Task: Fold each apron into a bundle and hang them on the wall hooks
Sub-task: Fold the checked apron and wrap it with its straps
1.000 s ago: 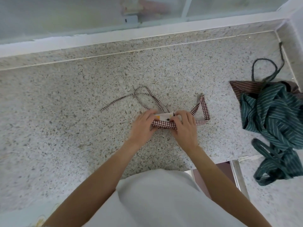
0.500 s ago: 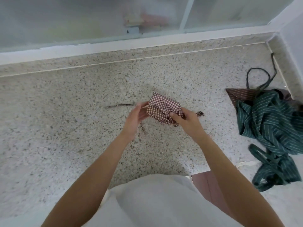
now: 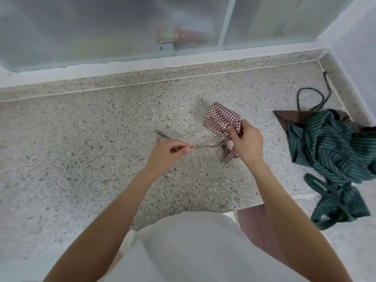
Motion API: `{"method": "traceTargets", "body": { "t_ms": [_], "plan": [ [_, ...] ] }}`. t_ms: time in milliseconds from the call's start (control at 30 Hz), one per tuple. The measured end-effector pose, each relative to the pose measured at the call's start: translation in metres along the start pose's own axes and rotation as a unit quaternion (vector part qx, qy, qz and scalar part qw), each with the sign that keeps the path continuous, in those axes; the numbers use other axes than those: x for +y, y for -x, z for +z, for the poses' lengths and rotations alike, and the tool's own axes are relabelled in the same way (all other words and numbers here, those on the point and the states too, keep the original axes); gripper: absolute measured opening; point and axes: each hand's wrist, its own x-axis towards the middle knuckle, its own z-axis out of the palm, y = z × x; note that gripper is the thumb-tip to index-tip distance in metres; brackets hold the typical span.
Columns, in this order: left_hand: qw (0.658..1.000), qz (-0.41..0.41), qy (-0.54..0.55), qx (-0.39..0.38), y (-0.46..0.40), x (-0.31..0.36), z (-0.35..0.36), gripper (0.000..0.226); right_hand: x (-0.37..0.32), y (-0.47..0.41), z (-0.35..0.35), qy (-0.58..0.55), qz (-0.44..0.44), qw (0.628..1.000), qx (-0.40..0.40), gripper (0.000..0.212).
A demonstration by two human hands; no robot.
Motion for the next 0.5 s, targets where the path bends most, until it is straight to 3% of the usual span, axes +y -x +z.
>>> {"method": "traceTargets", "body": {
  "t_ms": [67,133,233,333,400,500],
  "plan": [
    [0.992,0.076,-0.102,0.012,0.001,0.001,-0.014,0.015,0.004,0.001,-0.003,0.152,-0.126,0.98,0.008,0.021],
    [0.974,0.152,-0.166,0.027,-0.005,0.009,-0.03,0.015,0.01,0.0,-0.003,0.217,-0.247,0.942,-0.076,0.022],
    [0.967,0.199,-0.156,0.032,-0.015,0.029,-0.051,0.014,0.009,0.004,-0.008,0.106,-0.344,0.901,-0.241,0.027],
    [0.986,0.148,-0.071,0.015,-0.024,0.036,-0.055,0.013,-0.006,0.018,-0.015,-0.154,-0.262,0.887,-0.348,0.024],
    [0.994,0.108,-0.025,0.002,-0.024,0.034,-0.049,0.015,-0.019,0.025,-0.022,-0.313,-0.195,0.869,-0.331,0.023],
    [0.998,0.055,-0.02,-0.014,-0.017,0.027,-0.03,0.018,-0.032,0.026,-0.029,-0.44,-0.096,0.851,-0.269,0.027]
  ]
}}
